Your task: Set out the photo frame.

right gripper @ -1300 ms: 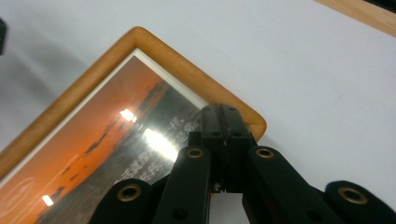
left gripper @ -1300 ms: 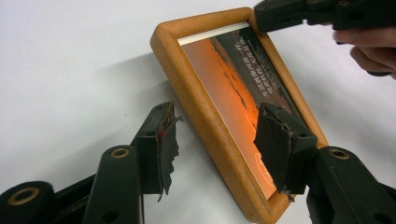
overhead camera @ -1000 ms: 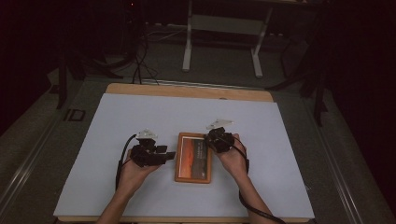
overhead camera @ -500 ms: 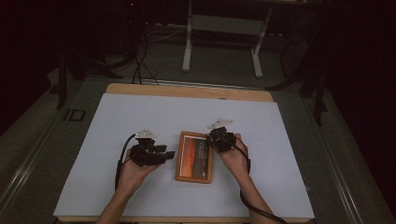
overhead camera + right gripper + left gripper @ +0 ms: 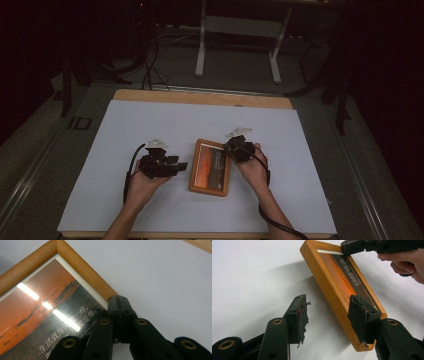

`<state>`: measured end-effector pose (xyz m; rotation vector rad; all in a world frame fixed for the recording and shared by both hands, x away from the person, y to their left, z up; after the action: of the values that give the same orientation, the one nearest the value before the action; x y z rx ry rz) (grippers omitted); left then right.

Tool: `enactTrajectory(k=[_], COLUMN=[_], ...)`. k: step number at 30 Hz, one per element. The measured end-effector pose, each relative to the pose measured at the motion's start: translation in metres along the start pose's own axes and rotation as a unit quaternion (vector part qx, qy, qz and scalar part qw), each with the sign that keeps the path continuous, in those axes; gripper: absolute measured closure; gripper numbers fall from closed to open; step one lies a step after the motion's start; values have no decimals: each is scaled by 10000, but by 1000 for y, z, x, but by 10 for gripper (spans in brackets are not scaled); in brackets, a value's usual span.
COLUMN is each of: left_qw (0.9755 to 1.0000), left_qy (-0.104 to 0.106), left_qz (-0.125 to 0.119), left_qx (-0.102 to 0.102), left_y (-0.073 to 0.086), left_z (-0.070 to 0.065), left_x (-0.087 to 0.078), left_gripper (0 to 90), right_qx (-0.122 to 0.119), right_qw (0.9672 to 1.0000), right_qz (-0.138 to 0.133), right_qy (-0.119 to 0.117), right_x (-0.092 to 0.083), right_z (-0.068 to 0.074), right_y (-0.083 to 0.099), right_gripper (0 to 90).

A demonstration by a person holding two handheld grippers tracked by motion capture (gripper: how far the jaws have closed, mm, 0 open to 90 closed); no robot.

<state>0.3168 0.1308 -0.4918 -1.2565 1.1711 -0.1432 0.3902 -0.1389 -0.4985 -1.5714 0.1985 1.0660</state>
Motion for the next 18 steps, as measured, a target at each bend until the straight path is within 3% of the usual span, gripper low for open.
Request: enactTrajectory(k=[12,18], left_qw=[10000,9999], left_qy=[82,87], left_qz=[-18,-4], left_qx=[15,-80], left_y=[-2,-2], left_z=[-4,-4], left_x=[1,2], left_gripper=[485,472], right_qx=[140,184], right_qw=[9998,9996], right_qz=[105,180], right_qy=[49,98], right_x=[5,11], right_z=[-9,-13], right_y=[6,13], right_gripper=[900,900])
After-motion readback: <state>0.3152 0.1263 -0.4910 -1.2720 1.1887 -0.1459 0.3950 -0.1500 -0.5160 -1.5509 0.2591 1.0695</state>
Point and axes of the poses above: each handheld gripper's, and its own axes: x roughly forward along the jaws, y roughly out of its underside, z roughly to its left, the point moved 1 cm from there along x, roughly forward along the jaws, and after that the axes turned 13 degrees about x, right-handed, at the moved point
